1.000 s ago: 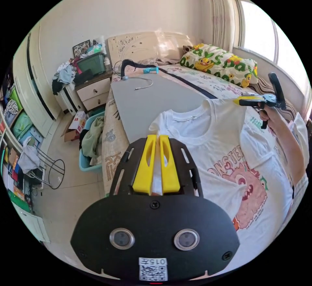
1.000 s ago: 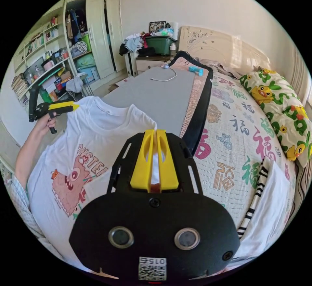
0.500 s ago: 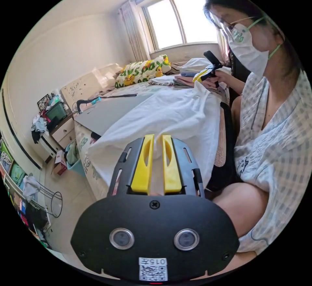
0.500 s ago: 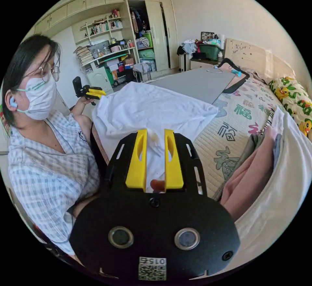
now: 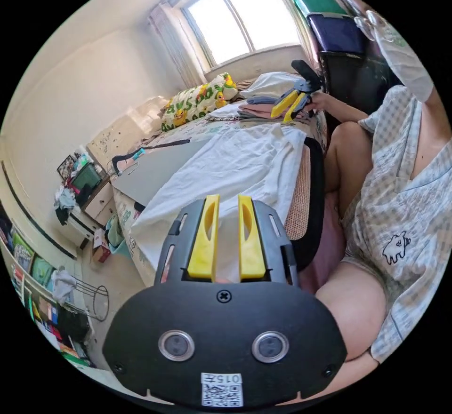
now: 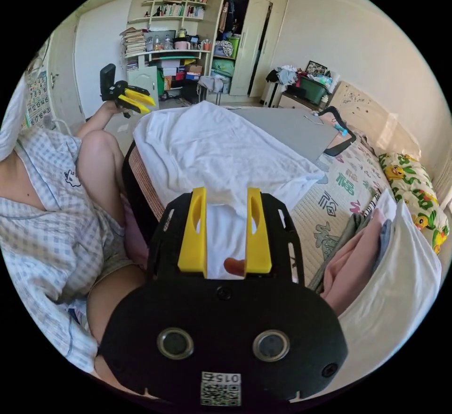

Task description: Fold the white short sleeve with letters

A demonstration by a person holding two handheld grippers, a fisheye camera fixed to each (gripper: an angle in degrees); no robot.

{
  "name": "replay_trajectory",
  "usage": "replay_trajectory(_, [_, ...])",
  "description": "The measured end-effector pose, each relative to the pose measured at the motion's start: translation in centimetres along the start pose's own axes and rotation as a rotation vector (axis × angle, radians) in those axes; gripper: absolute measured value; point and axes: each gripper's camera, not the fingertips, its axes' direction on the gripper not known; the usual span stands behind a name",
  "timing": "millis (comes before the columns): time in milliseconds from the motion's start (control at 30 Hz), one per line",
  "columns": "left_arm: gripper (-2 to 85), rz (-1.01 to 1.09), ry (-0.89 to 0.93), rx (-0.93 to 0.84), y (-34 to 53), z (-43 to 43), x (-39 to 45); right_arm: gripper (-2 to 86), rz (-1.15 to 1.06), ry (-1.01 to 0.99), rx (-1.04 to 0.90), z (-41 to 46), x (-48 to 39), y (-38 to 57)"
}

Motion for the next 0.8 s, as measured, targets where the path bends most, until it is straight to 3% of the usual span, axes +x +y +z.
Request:
replay_trajectory(100, [6.5,-0.089,-0.097,0.018,1.1,-2.0,-1.0,11.4,0.072,0.005,0.068,0.8,1.0,3.2])
replay_trajectory(233, [6.6,-0.077,-0.049,0.057,0.0,-3.9,-1.2,11.2,0.071,0.042,0.040,2.1,1.4,4.9])
replay_trajectory(433, [7.0,0.021,0.019,0.083,-1.5,-4.6,-0.7,12.5,-0.028,-0.040,0.067,4.0,0.3,6.4])
replay_trajectory(567, [7.3,0.141,-0.028,0.073,-3.8,-4.6,1.2,12.1,-0.145,-0.004,0.055,5.6,-1.8,6.6])
replay_trajectory(800, [3.9,0.199,-0.014,-0.012,-6.8,-2.3,1.2,7.6,-0.151,-0.006,-0.044,10.4,-1.4,7.2])
